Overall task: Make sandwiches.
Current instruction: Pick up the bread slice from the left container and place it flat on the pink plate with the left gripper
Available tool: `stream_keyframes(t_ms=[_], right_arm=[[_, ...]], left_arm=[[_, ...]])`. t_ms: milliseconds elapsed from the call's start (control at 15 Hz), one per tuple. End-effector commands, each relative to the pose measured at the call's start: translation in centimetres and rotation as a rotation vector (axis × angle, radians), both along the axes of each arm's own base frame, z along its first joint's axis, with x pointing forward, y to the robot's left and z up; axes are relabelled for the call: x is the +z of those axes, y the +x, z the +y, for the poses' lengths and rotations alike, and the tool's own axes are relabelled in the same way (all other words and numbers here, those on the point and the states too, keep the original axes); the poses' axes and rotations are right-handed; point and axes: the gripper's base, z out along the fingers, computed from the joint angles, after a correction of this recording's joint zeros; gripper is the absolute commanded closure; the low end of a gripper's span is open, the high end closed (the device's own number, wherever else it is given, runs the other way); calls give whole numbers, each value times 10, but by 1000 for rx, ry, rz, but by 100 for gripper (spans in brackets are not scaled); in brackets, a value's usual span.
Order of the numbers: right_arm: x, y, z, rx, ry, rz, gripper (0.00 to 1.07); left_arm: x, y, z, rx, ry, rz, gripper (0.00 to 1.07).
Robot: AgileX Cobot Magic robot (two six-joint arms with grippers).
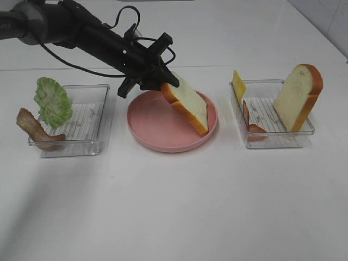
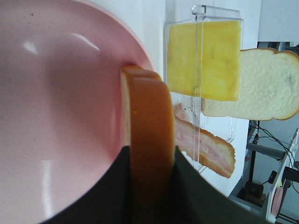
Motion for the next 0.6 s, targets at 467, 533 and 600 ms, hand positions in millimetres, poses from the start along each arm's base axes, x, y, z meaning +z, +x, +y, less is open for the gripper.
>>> stream_keyframes(t_ms=[467, 533, 600], right_arm=[[1, -1, 0, -5, -3, -24, 31], [1, -1, 0, -5, -3, -24, 31], [1, -1, 0, -5, -3, -24, 31]], left_arm=[[-25, -2, -2, -13, 37, 54, 100], [-26, -2, -1, -12, 53, 59, 97], [-27, -3, 0, -10, 57, 63, 90]])
